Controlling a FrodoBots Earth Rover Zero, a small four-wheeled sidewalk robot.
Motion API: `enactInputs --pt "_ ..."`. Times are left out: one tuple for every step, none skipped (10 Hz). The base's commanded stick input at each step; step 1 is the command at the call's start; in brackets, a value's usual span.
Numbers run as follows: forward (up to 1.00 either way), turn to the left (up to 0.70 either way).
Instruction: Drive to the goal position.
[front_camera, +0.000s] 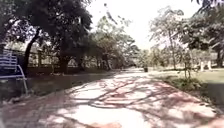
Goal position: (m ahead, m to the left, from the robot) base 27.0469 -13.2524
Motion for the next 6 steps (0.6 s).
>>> enactInputs --pt "0.7 0.0" --pt "0.7 0.0" --pt "0.7 0.0" --pt "0.7 0.0" --pt "0.7 0.0" --pt "0.7 0.0"
